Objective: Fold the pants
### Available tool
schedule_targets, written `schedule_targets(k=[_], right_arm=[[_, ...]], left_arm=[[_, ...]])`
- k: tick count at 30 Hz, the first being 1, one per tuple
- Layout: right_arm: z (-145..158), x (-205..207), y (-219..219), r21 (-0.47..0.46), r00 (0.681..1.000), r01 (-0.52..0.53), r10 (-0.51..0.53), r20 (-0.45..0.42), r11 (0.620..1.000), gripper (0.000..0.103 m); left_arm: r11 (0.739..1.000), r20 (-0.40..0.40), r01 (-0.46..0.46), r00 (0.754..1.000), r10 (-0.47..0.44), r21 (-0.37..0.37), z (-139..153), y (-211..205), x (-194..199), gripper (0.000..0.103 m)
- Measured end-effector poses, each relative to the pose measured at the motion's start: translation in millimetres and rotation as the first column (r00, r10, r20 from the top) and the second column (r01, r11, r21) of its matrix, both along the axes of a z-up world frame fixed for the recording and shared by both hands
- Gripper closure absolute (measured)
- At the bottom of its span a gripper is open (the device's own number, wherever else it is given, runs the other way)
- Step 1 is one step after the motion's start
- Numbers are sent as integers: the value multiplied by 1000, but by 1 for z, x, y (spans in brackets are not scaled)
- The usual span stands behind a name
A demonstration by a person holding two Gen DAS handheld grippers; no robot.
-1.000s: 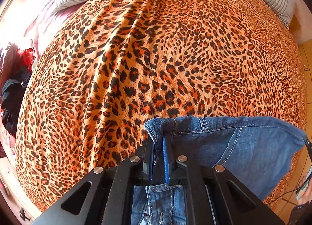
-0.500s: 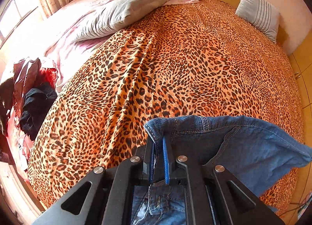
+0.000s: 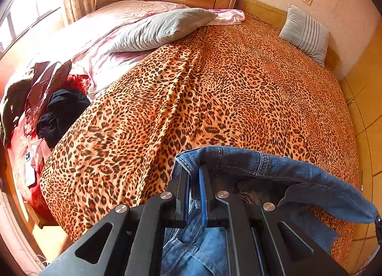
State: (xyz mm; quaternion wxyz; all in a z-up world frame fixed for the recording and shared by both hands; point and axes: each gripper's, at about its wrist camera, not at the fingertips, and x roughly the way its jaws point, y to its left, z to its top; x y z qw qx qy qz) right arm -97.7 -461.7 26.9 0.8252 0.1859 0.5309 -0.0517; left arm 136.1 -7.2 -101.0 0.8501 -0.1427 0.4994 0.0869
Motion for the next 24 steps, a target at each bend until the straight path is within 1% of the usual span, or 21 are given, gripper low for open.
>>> schedule_targets(k=[3,5,6,7,8,10,11,12,13,14,15,16,17,18,19,20,21,23,24], right_arm=[[-9,-45,0,-1,999,0,0,-49,1000,89],[-26,-76,3,-7,993,5,-6,-118,1000,89],[-38,-89,4,-20,986,1,-4,-165,1000,86],[-52,-101,7,-47,975,-5,-6,-220,999,84],[-67,-114,9,-68,960,-16,-4,-280,998,83],[-90,-132,12,-92,925,-20,-16,-380,996,82],[-95,-142,13,-96,912,-19,-23,-410,995,83],[-94,-149,14,-101,906,-16,-29,-423,995,83],[-90,-154,14,-108,903,-16,-32,-429,994,83],[-85,-161,14,-117,900,-18,-35,-435,993,82],[-80,-164,12,-121,898,-16,-39,-439,992,78],[-73,-166,9,-129,898,-6,-51,-437,992,76],[-66,-167,4,-128,900,21,-75,-428,992,76],[-59,-167,-2,-101,905,73,-108,-411,992,75],[-53,-167,-11,-47,909,144,-151,-389,988,73],[-50,-167,-18,24,908,222,-197,-369,975,66],[-51,-169,-23,101,902,293,-240,-359,951,54],[-63,-170,-26,230,880,399,-300,-367,888,47],[-71,-166,-25,282,869,435,-316,-381,855,47]], left_arm=[[1000,-62,-5,998,4,-21,-18,6,-31,96],[999,-133,-15,991,10,-35,-39,11,-47,96],[999,-178,-10,984,3,-39,-54,12,-58,96],[1000,-230,-5,973,-2,-30,-69,13,-62,95],[1000,-288,-2,957,-6,-29,-87,15,-66,95],[998,-368,3,930,-23,-56,-109,18,-77,95],[997,-381,3,924,-31,-72,-111,21,-83,95],[996,-379,4,925,-36,-84,-108,24,-87,92],[996,-369,9,928,-43,-93,-102,27,-92,90],[995,-363,22,930,-54,-93,-95,28,-97,89],[996,-364,34,929,-61,-80,-89,30,-101,89],[996,-370,45,927,-70,-76,-85,31,-104,87],[995,-373,49,925,-79,-88,-80,33,-106,83],[993,-371,43,925,-80,-108,-76,34,-108,77],[991,-360,31,930,-77,-131,-73,36,-111,73],[988,-342,19,937,-70,-152,-71,36,-113,65],[986,-329,10,942,-66,-168,-71,35,-113,59],[981,-333,-1,941,-65,-196,-78,34,-106,59],[977,-342,-9,937,-65,-211,-82,30,-102,59]])
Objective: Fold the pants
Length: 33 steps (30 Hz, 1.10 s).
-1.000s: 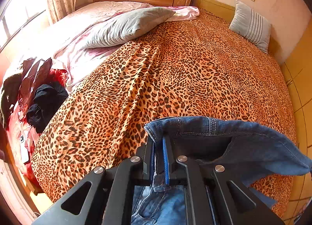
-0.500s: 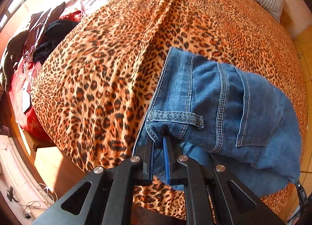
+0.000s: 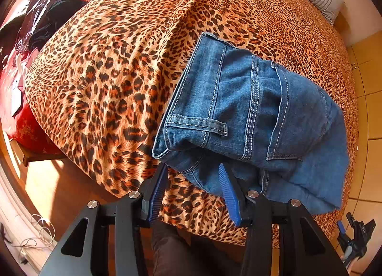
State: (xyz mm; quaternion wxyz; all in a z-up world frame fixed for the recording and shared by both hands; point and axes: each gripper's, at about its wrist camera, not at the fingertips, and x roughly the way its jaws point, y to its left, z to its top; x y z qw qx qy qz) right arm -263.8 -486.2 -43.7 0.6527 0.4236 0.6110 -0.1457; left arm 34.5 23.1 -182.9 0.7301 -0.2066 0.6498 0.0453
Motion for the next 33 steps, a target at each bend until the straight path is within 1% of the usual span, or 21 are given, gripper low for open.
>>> schedule_targets(k=[2,3,6,8,12,14,15,16,18,19,20,21,22,24,25,26,27,29,31,32,33], right_arm=[[-18,5,3,80,998,66,-65,-8,995,47],[-26,8,4,97,996,93,-92,-14,991,47],[-40,15,7,110,987,158,-159,-6,981,47],[-49,19,10,105,982,188,-187,-19,977,47],[-66,35,14,100,980,200,-199,-22,975,47],[-71,41,17,114,977,213,-212,-19,970,47],[-73,45,20,124,975,222,-221,-23,967,47],[-74,48,22,134,974,225,-224,-19,965,47],[-73,56,23,127,978,209,-209,-15,970,47],[-74,60,25,120,980,200,-200,-16,972,47],[-76,64,25,118,981,196,-195,-20,974,47],[-77,66,26,119,981,196,-194,-26,973,47],[-79,68,27,123,980,199,-196,-36,972,47],[-80,73,29,134,979,204,-201,-37,970,47],[-80,73,29,135,980,199,-197,-31,971,47],[-79,74,28,132,982,190,-188,-30,973,47],[-80,75,27,131,983,182,-180,-31,974,47],[-82,80,27,127,984,175,-171,-41,976,47],[-86,80,26,128,983,180,-174,-57,975,47],[-87,80,26,132,983,183,-177,-56,974,47],[-89,78,23,135,983,179,-174,-53,974,47]], left_arm=[[999,-18,-16,1000,15,-28,-8,-4,8,59],[999,-24,-25,999,24,-36,-11,-5,11,59],[998,-42,-50,998,48,-42,-19,-5,17,60],[995,-59,-74,996,70,-67,-27,-2,20,60],[986,-76,-125,990,116,-112,-37,6,29,61],[981,-102,-141,986,128,-133,-40,8,34,65],[974,-102,-155,985,139,-168,-37,12,33,70],[966,-93,-170,984,155,-196,-34,12,33,70],[957,-68,-182,983,171,-226,-23,18,28,67],[956,-56,-183,983,174,-231,-21,20,27,64],[955,-58,-189,982,180,-228,-23,22,28,62],[949,-86,-207,978,192,-238,-27,25,27,62],[932,-116,-237,970,213,-274,-31,29,23,63],[886,-144,-309,950,276,-345,-33,38,8,63],[869,-146,-329,944,296,-370,-32,41,1,62],[861,-141,-335,942,304,-383,-30,44,-2,60],[858,-134,-338,941,310,-386,-30,47,-2,58],[856,-133,-347,938,321,-382,-30,52,1,57],[823,-135,-366,930,342,-434,-30,55,2,57],[821,-129,-370,928,350,-435,-29,56,3,57],[830,-120,-365,930,348,-421,-28,56,5,57]])
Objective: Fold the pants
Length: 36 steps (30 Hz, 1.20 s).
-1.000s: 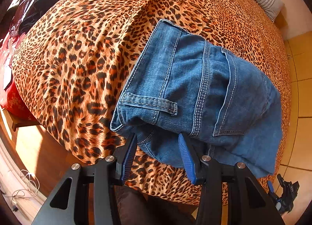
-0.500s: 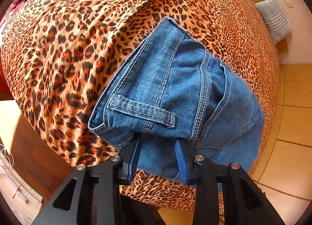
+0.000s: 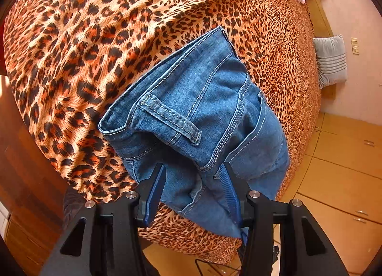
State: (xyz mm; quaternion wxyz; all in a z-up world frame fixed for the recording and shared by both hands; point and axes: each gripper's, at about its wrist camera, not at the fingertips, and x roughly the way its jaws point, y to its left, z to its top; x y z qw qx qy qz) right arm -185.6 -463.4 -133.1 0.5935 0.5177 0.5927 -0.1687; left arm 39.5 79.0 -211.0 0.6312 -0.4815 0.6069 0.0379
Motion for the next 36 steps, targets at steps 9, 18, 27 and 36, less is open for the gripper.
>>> schedule_targets(k=[9,18,27,36], right_arm=[[-14,3,-7,-40,1000,10,-10,-2,999,63],[35,3,-17,22,988,-2,-2,155,1000,100],[-26,-34,-32,-41,996,-35,32,-85,999,90],[38,-8,-88,-229,985,-161,143,-95,960,80]], left_arm=[[980,-81,115,991,-103,163,-25,-30,54,83],[922,-34,236,971,-237,305,34,-53,35,96],[913,-222,303,943,-246,273,-28,-58,17,92],[879,-42,437,898,-438,192,30,-45,1,74]])
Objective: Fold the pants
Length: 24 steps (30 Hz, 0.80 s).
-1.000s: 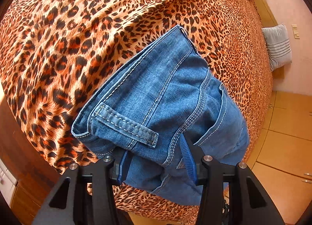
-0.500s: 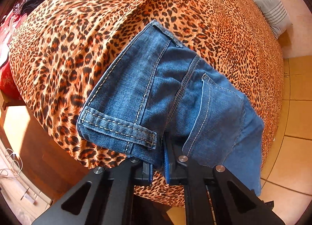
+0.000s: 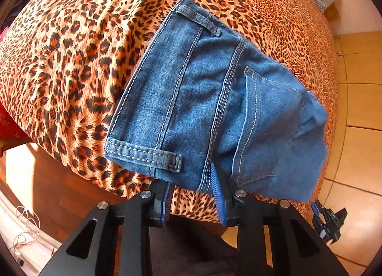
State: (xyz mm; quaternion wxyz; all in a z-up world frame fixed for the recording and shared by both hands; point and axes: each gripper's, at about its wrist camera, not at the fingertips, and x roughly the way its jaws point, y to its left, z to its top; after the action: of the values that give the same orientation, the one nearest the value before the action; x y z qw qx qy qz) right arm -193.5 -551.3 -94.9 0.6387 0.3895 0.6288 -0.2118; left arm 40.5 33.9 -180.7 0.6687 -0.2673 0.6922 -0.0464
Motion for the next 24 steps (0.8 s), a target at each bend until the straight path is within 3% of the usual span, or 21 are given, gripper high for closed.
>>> schedule_targets(k=[4,8,11,15,19,22,24], right_arm=[[20,78,0,-43,981,-186,188,51,982,80],[7,198,47,31,911,-394,386,147,919,66],[-18,292,89,116,848,-518,490,204,848,64],[-60,388,147,159,748,-664,641,172,731,60],[-90,426,194,158,625,-778,775,95,608,58],[-116,434,211,185,553,-823,832,40,538,57],[-130,435,221,208,525,-834,851,16,510,57]], left_arm=[[1000,98,-10,995,8,14,32,25,20,71],[996,150,-18,989,6,82,43,41,71,60],[996,99,26,994,-35,86,27,40,111,59],[998,14,59,998,-59,22,-1,38,141,60],[997,5,73,997,-73,17,-10,44,160,60],[997,-10,72,997,-72,-39,-23,57,170,57],[994,-19,90,996,-91,-55,-31,60,175,55]])
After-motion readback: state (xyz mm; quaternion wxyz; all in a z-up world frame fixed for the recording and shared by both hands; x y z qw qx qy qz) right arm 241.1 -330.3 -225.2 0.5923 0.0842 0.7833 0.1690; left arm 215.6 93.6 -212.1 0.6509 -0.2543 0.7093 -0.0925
